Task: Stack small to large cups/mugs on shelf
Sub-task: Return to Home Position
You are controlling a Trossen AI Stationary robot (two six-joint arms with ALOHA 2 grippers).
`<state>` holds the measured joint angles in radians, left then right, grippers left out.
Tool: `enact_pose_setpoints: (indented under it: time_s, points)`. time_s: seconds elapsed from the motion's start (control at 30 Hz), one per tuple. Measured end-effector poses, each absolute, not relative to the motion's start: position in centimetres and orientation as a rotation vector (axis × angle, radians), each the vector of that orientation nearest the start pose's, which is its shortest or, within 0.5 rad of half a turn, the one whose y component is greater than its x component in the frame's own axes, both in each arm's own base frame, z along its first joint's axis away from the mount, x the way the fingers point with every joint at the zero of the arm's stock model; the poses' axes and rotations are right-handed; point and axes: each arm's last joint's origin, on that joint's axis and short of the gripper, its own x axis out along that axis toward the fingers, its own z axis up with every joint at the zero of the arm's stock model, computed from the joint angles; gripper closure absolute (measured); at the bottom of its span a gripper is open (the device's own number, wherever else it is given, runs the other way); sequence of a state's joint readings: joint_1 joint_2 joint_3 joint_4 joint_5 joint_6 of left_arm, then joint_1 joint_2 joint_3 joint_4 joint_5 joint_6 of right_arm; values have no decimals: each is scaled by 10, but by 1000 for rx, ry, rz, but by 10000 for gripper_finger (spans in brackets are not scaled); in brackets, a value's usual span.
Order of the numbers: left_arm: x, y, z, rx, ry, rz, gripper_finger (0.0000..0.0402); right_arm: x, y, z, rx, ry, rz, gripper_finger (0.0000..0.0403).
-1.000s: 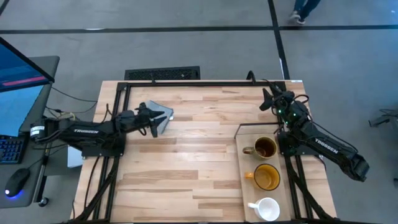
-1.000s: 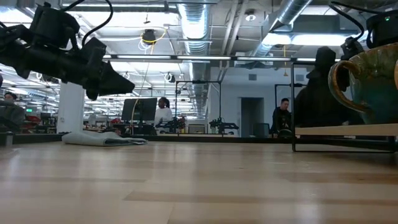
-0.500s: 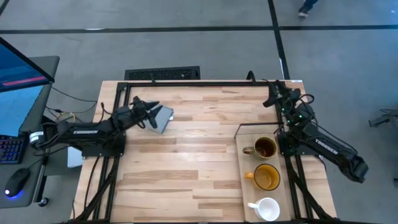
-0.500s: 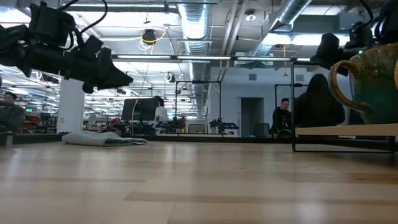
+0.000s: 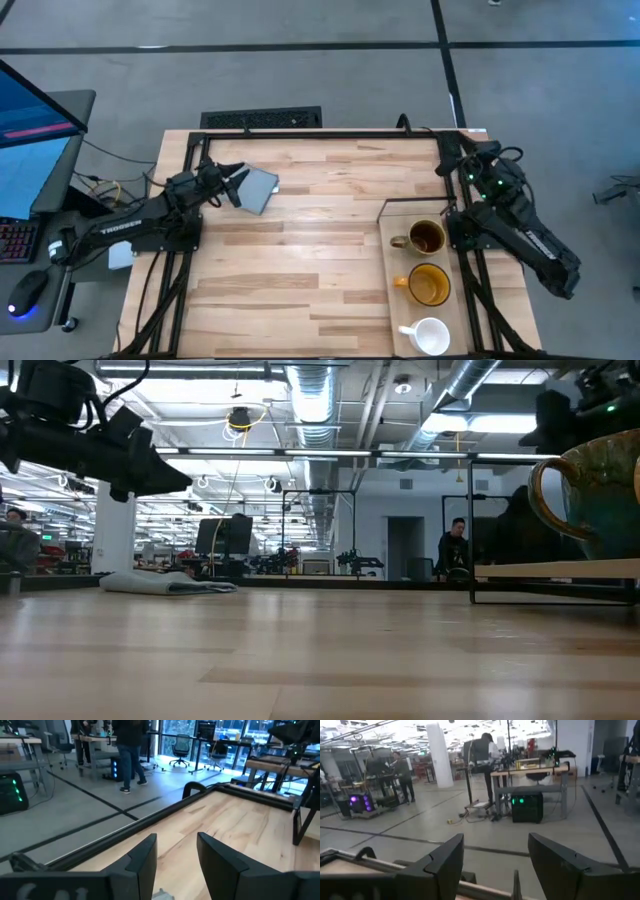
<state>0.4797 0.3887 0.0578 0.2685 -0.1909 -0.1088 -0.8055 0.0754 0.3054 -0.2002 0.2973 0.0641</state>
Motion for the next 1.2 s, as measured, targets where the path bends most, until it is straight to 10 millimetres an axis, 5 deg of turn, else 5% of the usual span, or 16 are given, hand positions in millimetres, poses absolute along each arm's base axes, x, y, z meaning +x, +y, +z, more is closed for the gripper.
enact_pose_setpoints:
  time_s: [0.7,1.2]
  points:
    - [86,51,166,-175,137,683,271,38,-49,236,135,0,-1088,159]
    - [83,50,163,-210,218,699,271,50,-63,204,155,-24,-1147,159]
